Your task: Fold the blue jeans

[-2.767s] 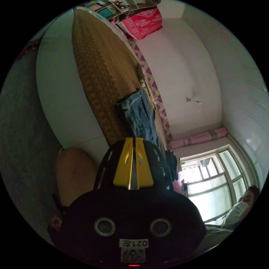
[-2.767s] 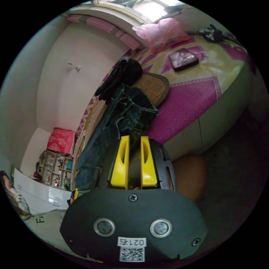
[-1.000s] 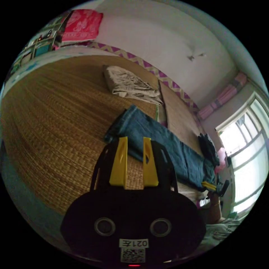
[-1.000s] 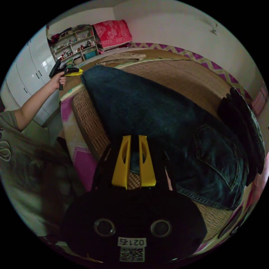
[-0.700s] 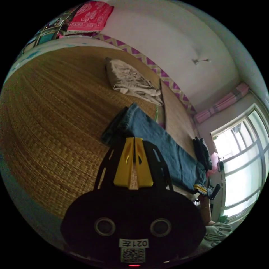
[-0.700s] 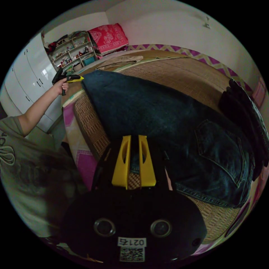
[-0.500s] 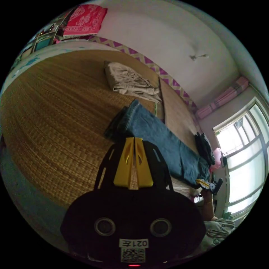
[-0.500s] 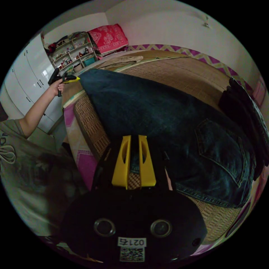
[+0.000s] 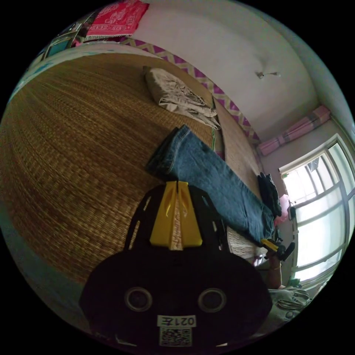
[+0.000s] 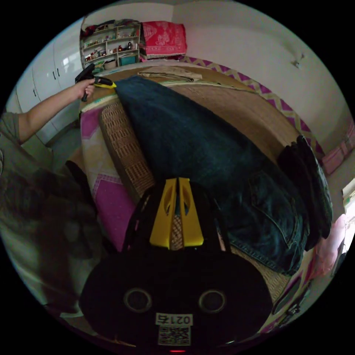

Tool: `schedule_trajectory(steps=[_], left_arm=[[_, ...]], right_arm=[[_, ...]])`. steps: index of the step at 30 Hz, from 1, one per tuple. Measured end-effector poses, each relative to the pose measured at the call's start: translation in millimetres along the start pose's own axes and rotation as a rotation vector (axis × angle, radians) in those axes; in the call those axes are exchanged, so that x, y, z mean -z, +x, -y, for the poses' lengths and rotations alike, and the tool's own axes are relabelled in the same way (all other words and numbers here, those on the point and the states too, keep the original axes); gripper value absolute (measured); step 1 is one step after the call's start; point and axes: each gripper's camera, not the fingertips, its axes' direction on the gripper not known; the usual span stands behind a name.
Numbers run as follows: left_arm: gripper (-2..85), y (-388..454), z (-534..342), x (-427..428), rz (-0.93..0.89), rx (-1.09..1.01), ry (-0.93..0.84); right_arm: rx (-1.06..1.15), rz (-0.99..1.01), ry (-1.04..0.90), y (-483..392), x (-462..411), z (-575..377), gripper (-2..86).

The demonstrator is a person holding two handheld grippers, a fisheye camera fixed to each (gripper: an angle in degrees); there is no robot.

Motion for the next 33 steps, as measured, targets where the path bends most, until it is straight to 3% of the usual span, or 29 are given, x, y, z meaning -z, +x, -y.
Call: schedule_trajectory(steps=[5, 10, 15, 20, 25, 29, 33], left_arm=[[3.8, 6.6, -22.1, 34.7, -0.072, 0.046, 0.059], [11.6, -6.0, -30.8, 25.4, -0.175, 0.248, 0.03], [14.1, 7.6, -21.1, 23.2, -0.123, 0.31, 0.069], [11.1, 19.1, -12.9, 15.5, -0.104, 0.346, 0.106], [0.3, 27.2, -29.6, 13.5, -0.204, 0.426, 0.189], [-0.7, 84.5, -33.5, 40.4, -0.272, 0.29, 0.281], [-0.9, 228.6, -39.1, 77.3, -0.243, -0.059, 0.35]], right_arm=[[-0.023, -0.096, 0.025, -21.0, -1.6, -5.1, -0.1], [-0.078, -0.123, -0.002, -27.1, -2.0, -5.2, -0.1], [-0.116, -0.108, -0.009, -23.4, 0.0, -11.2, 0.0], [-0.157, -0.079, 0.022, -15.7, 3.9, -26.4, 0.0], [-0.174, -0.065, 0.034, -6.1, 8.0, -42.3, -0.1], [-0.213, -0.003, 0.074, 11.6, 15.7, -58.1, -0.3], [-0.366, 0.083, 0.301, 45.0, 50.5, -102.8, -0.6]])
